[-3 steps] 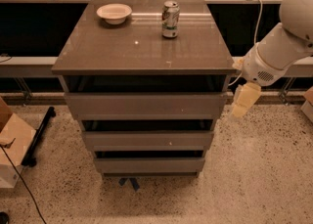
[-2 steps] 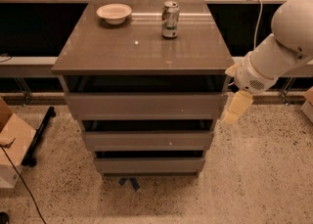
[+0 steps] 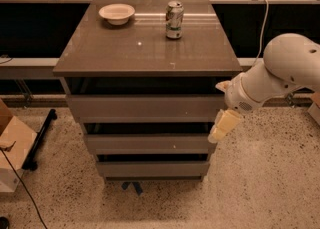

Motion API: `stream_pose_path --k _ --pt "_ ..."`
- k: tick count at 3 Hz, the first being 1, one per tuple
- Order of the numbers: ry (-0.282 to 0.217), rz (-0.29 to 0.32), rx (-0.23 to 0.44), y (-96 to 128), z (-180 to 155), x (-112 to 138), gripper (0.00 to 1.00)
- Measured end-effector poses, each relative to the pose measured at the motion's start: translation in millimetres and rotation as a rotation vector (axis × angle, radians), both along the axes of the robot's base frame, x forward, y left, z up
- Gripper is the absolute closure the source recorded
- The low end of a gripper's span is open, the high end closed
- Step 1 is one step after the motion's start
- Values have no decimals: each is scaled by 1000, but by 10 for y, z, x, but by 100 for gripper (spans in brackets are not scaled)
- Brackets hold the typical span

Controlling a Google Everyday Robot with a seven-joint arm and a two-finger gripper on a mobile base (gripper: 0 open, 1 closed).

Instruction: Open top drawer

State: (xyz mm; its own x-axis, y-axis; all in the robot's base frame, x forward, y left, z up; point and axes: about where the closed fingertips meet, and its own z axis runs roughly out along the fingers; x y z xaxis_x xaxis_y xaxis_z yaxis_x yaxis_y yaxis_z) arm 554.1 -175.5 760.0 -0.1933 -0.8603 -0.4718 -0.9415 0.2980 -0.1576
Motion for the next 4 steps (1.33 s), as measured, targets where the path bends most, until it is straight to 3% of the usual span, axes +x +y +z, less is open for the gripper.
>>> stream_pose_path --k 2,4 --pt "-33 2 95 316 -425 420 0" --pt "-18 25 126 466 -650 765 0"
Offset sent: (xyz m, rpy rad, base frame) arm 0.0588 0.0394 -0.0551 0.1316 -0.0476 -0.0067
